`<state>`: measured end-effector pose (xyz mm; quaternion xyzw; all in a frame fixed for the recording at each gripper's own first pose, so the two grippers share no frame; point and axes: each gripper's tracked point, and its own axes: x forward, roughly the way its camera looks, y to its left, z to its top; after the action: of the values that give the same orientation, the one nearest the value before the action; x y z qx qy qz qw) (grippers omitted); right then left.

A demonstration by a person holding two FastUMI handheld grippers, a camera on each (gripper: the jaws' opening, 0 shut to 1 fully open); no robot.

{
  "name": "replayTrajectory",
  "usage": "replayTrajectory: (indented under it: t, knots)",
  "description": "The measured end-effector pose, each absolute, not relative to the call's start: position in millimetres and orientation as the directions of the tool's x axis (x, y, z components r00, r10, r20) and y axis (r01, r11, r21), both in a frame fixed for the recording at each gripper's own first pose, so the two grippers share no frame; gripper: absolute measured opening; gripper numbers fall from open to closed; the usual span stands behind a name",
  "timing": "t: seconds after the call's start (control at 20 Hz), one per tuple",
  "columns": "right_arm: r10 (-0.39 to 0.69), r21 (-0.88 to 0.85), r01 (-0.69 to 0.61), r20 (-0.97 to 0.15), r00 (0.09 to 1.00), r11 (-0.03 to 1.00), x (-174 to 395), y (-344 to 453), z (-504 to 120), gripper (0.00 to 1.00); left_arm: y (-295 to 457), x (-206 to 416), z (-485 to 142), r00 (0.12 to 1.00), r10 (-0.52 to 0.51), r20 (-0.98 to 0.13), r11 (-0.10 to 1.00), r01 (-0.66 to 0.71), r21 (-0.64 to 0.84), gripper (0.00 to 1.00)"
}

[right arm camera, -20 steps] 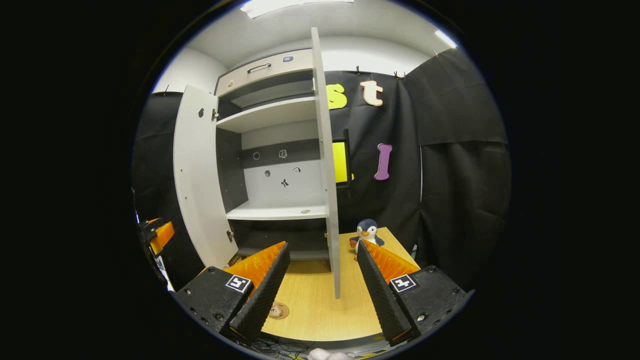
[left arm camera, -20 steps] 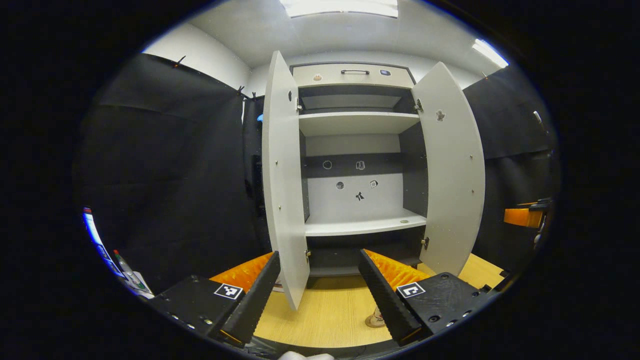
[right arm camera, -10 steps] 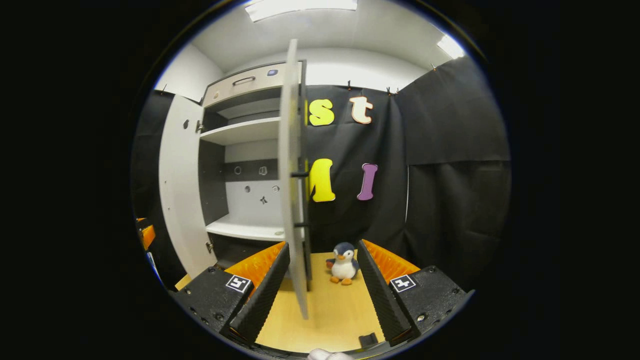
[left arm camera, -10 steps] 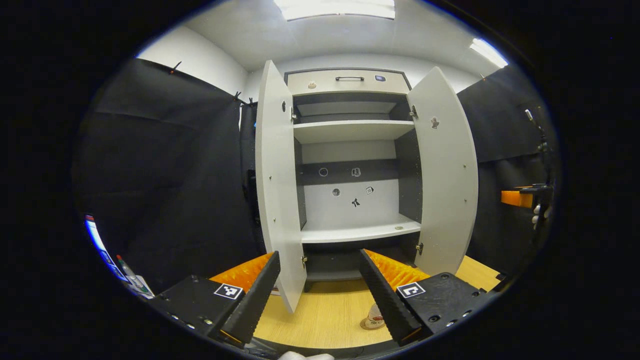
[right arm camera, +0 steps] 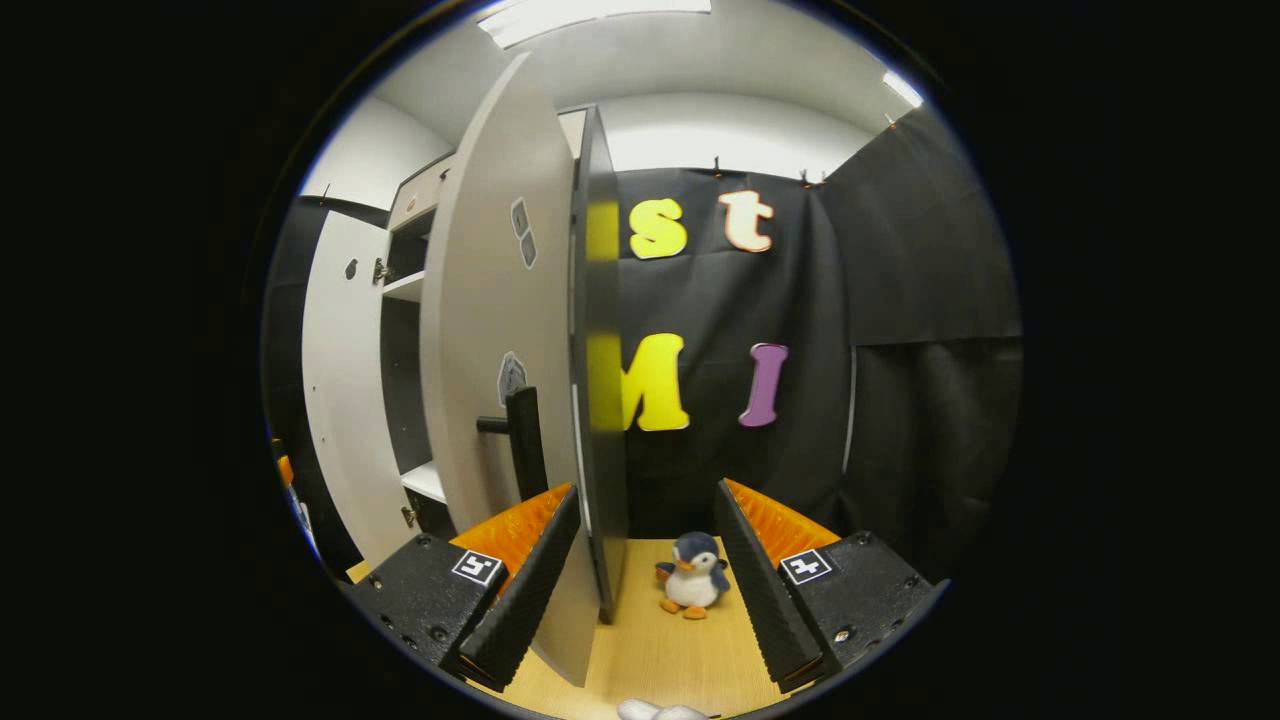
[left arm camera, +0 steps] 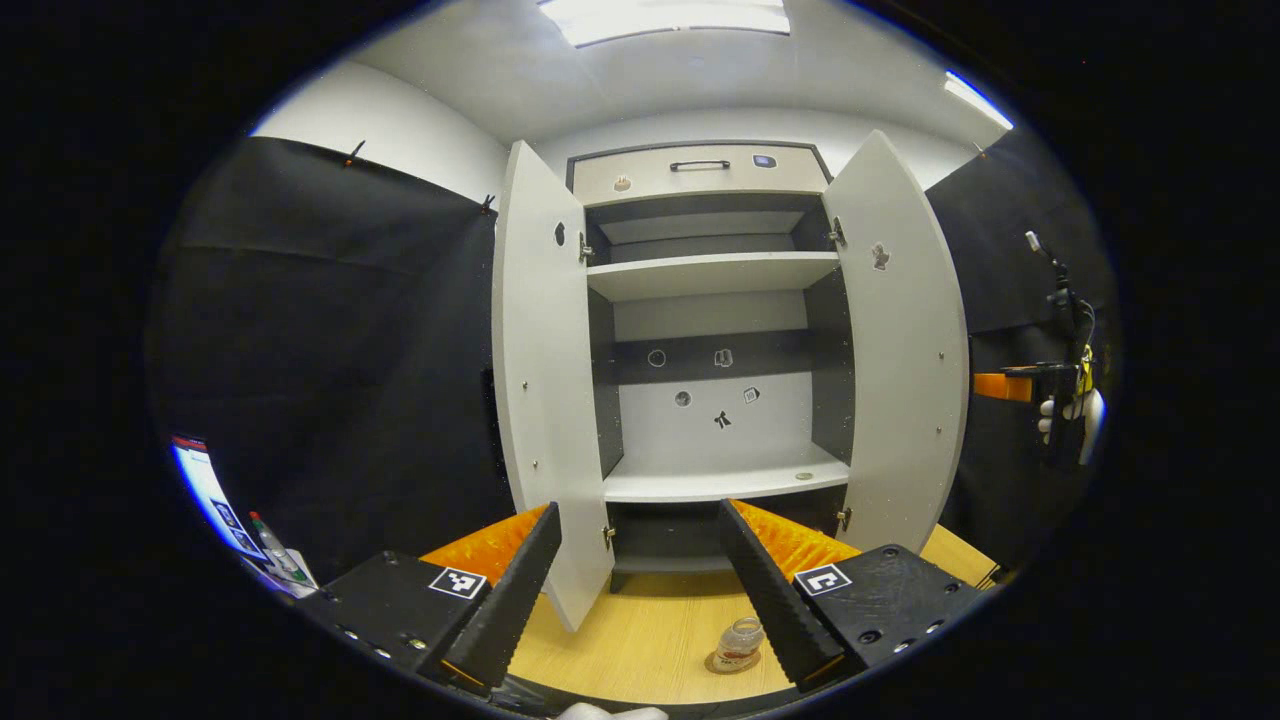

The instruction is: Grasp the bottle in the cabinet with the left hand and place it on the coaster, then close the right door with the right hand and the left door with the left hand.

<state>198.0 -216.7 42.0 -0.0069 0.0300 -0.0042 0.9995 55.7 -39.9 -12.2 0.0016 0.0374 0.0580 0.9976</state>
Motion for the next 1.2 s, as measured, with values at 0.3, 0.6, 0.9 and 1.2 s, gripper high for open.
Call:
replayTrajectory:
  t: [0.3,0.6,0.9,1.2]
  knots:
    - [0.142,-0.083,-0.149,-0.086,0.986,0.985,207.1,-201.8,44.7,0.81,-52.6,55.2,-14.6,0.980,0.170,-0.100,0.985,-0.168,0.026,0.96]
    - [0.245,-0.055,-0.252,-0.112,0.963,0.966,208.6,-171.1,41.0,0.80,-61.2,52.5,-19.6,0.967,0.227,-0.120,0.974,-0.226,0.019,0.96]
    - [0.268,-0.050,-0.274,-0.107,0.958,0.960,216.6,-131.7,37.1,0.80,-61.1,53.3,-20.6,0.971,0.205,-0.123,0.979,-0.206,0.009,0.96]
    - [0.239,-0.048,-0.245,-0.102,0.966,0.968,232.2,-82.8,33.2,0.80,-35.9,64.9,-19.9,0.987,0.124,-0.104,0.992,-0.122,0.018,0.96]
